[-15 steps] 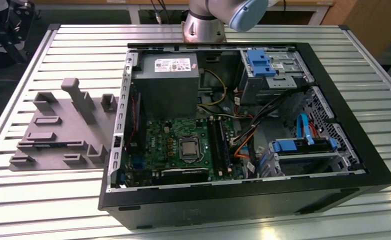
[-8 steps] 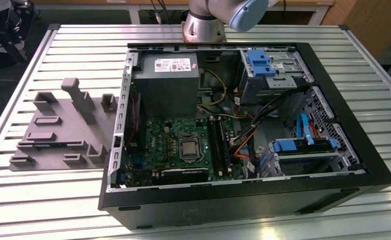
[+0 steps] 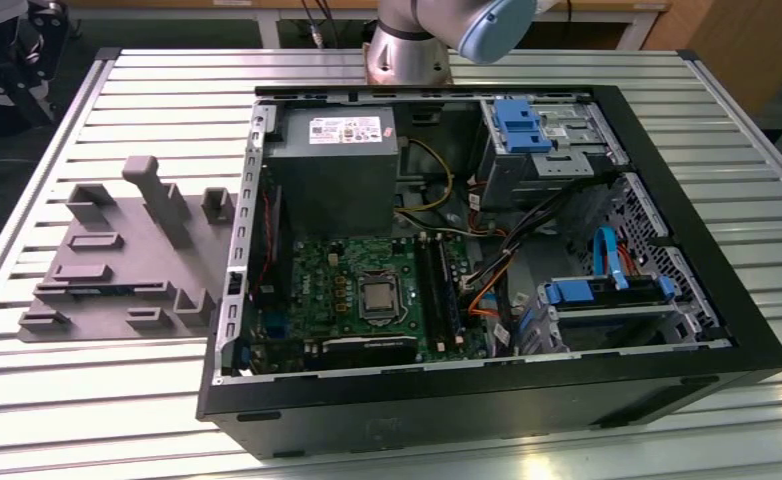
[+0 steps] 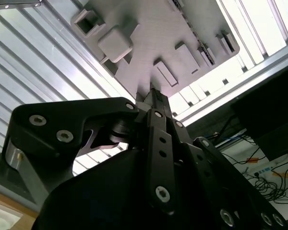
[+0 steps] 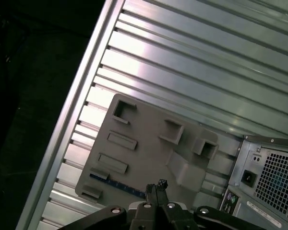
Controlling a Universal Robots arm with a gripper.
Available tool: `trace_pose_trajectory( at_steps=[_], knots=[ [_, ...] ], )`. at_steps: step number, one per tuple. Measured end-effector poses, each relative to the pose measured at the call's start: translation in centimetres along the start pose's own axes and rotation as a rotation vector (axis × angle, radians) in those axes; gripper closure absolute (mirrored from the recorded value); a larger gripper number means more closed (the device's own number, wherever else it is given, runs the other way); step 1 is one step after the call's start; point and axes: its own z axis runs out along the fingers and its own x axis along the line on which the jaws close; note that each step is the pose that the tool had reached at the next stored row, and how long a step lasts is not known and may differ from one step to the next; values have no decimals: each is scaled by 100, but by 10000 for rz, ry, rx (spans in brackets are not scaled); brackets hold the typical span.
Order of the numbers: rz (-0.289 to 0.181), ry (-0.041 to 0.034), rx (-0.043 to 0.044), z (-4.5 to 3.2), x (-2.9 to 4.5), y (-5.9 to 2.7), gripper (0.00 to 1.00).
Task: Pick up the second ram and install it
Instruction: 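Pick up the second ram and move it above second insertion slot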
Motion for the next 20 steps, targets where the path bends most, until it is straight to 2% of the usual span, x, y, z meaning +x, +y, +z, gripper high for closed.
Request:
trace_pose_trajectory(
  at_steps=[20],
  knots=[
    [-1171, 52, -27, 3, 1, -1, 89]
  ],
)
